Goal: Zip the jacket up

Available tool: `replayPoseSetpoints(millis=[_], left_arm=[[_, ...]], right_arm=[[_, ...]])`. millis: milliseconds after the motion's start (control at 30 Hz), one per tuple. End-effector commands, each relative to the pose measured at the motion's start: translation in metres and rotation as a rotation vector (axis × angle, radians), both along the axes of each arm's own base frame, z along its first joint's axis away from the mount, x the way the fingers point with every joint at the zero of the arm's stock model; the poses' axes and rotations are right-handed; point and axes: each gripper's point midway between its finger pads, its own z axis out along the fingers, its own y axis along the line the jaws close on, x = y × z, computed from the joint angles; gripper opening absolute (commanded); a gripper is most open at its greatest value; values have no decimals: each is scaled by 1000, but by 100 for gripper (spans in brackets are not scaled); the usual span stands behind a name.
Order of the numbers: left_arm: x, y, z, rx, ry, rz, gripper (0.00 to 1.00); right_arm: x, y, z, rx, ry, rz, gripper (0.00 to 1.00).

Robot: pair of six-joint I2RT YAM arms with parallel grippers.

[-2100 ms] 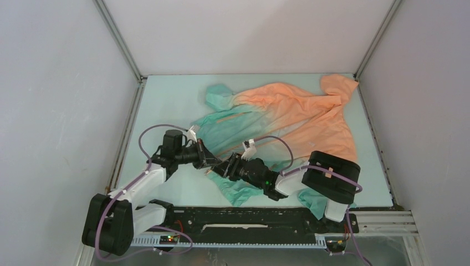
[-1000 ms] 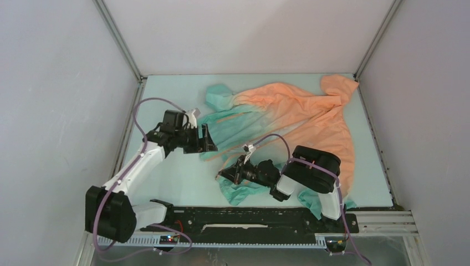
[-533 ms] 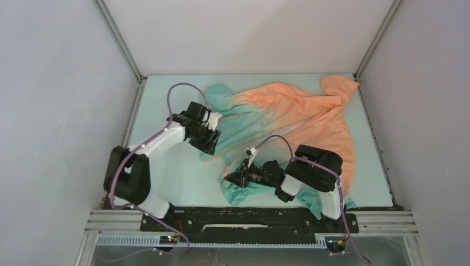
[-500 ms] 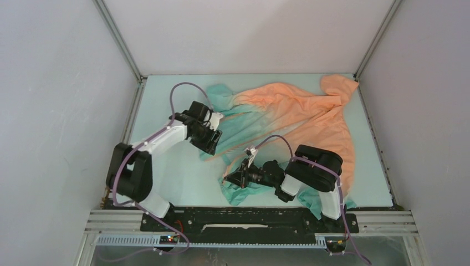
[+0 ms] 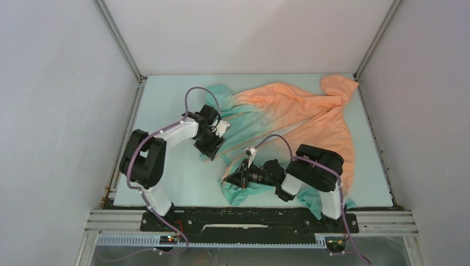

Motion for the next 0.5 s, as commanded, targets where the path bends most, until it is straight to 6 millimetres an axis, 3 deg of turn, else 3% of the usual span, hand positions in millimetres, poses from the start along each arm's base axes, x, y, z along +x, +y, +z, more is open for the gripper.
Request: replayPoseSetpoints(millis=[0, 233, 333, 467], left_arm=[[24, -5, 6, 18, -53, -14, 56], [27, -10, -12, 26, -29, 14, 44], [27, -9, -19, 52, -17, 30, 32], [27, -22, -8, -21, -17, 31, 18]], right_arm=[[0, 2, 26, 69, -62, 19, 0], [3, 2, 25, 68, -65, 5, 0], [4, 2, 25, 66, -68, 0, 0], [6, 3, 26, 73, -50, -7, 0]])
